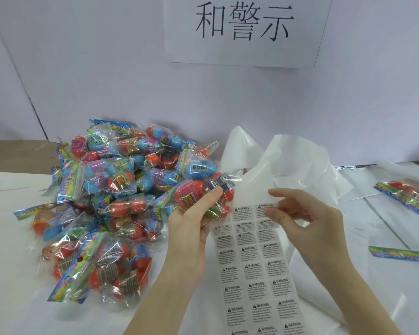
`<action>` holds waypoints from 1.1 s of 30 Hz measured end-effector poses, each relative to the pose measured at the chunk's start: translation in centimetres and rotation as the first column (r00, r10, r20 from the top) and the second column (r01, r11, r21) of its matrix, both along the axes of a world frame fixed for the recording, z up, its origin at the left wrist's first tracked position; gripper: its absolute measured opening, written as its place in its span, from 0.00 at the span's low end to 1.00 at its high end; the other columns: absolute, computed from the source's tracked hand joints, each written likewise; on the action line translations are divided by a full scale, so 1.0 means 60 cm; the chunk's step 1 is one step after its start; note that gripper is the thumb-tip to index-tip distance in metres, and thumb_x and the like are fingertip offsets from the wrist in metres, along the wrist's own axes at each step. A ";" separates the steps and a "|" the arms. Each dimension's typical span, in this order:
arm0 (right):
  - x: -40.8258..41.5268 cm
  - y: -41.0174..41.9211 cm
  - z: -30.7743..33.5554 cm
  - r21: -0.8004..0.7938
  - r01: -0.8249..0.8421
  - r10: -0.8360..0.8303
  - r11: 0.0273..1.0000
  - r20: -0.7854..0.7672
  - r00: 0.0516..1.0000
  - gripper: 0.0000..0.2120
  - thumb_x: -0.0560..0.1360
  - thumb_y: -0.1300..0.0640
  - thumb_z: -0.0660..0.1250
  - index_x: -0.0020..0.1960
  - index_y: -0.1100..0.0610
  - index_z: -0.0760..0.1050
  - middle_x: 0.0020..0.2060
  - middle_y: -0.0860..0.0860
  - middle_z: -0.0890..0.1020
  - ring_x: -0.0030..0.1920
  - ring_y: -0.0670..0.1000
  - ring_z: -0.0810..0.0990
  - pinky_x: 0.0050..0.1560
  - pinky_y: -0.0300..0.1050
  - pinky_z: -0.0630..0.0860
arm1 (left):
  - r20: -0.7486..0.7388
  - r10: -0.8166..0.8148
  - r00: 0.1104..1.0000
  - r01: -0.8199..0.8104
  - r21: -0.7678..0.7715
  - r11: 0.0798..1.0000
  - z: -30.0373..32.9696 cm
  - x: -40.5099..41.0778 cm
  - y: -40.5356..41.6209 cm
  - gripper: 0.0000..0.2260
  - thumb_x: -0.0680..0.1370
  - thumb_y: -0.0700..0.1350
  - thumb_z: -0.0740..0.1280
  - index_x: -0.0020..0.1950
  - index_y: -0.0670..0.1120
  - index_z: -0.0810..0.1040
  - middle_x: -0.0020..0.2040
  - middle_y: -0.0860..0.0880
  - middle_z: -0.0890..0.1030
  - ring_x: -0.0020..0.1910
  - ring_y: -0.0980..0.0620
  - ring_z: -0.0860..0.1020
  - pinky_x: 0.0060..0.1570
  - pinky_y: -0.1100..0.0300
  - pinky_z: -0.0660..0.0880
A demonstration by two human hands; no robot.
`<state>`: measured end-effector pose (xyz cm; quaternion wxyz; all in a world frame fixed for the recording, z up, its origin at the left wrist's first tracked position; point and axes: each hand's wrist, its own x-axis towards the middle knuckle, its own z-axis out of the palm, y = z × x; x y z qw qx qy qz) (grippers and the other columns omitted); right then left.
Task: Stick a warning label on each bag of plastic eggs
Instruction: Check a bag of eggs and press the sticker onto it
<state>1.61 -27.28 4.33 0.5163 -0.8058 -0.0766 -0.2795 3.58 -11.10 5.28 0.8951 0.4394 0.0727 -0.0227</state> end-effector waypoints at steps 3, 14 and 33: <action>0.000 -0.001 0.001 0.026 0.011 -0.011 1.000 -0.008 1.000 0.24 0.64 0.70 0.75 0.42 0.41 0.77 0.33 0.36 0.82 0.33 0.38 0.79 0.39 0.24 0.71 | 0.004 -0.006 1.000 0.006 0.004 1.000 0.000 0.000 -0.001 0.18 0.59 0.42 0.73 0.49 0.41 0.83 0.43 0.45 0.85 0.37 0.52 0.83 0.34 0.63 0.79; 0.002 -0.003 0.000 0.072 0.036 -0.032 0.997 -0.050 0.998 0.23 0.63 0.71 0.75 0.37 0.42 0.79 0.31 0.38 0.82 0.31 0.39 0.79 0.37 0.25 0.72 | 0.067 -0.016 0.998 0.011 0.073 0.997 0.003 -0.004 -0.005 0.15 0.59 0.43 0.73 0.45 0.43 0.83 0.41 0.45 0.85 0.35 0.52 0.83 0.34 0.65 0.77; -0.002 0.002 -0.006 -0.258 0.201 -0.104 0.945 0.347 0.932 0.07 0.65 0.66 0.75 0.43 0.61 0.83 0.34 0.44 0.80 0.37 0.43 0.78 0.40 0.28 0.74 | 0.075 0.005 0.997 -0.008 0.046 0.999 0.006 -0.006 -0.005 0.08 0.61 0.42 0.72 0.37 0.49 0.86 0.40 0.48 0.85 0.35 0.55 0.83 0.35 0.65 0.78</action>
